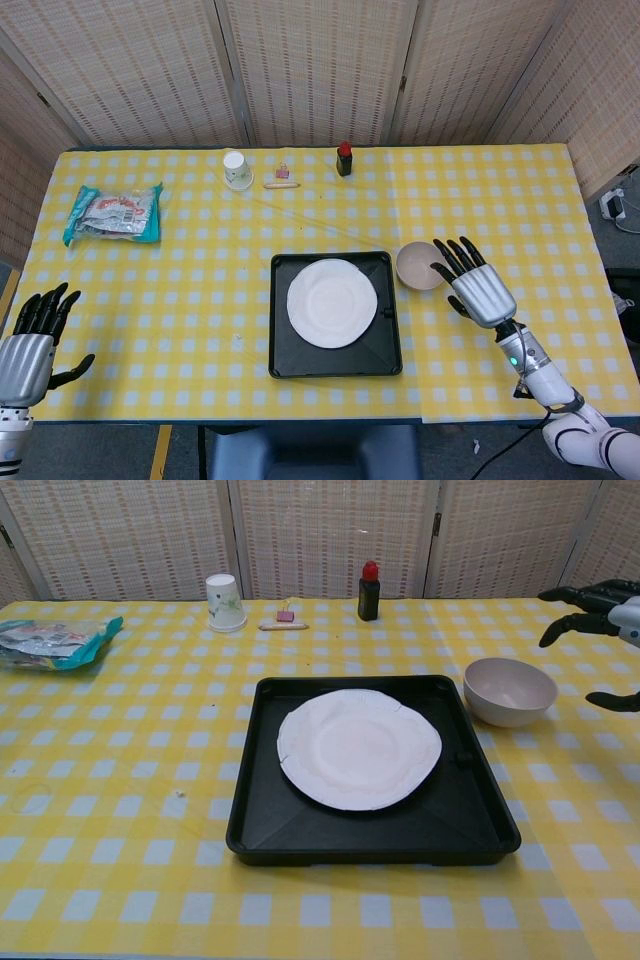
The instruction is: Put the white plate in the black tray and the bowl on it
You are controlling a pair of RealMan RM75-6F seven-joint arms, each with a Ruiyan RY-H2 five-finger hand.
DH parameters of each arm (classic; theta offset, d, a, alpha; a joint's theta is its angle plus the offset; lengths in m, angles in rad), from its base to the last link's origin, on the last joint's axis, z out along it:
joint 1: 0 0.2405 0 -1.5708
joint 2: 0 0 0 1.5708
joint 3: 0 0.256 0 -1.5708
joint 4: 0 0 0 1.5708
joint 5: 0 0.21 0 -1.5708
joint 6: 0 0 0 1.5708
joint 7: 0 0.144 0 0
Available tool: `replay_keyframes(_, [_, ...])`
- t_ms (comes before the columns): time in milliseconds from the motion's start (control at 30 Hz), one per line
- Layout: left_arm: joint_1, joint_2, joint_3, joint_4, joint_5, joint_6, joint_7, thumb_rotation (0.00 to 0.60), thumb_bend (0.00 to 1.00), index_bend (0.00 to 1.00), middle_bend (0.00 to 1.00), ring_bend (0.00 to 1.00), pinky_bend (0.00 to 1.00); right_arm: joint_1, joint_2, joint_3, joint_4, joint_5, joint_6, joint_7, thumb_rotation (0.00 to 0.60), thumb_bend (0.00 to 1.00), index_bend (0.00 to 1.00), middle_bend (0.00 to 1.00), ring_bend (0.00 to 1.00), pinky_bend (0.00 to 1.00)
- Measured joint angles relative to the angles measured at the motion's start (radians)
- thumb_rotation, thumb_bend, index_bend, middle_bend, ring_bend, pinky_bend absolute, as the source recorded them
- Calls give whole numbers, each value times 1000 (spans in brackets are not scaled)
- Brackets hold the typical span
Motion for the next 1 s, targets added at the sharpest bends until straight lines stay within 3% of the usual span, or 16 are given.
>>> replay_keyframes(467, [-7,-5,-1,10,-8,-12,-7,600,245,0,0,63,38,28,-144,-1,222,9,-65,108,600,353,376,0,0,0])
replay_keyframes(1000, [-7,4,0,9,-20,-20,-17,600,264,0,0,63,38,93,-287,10,415,2,-110,176,600,358,597,19,20,0])
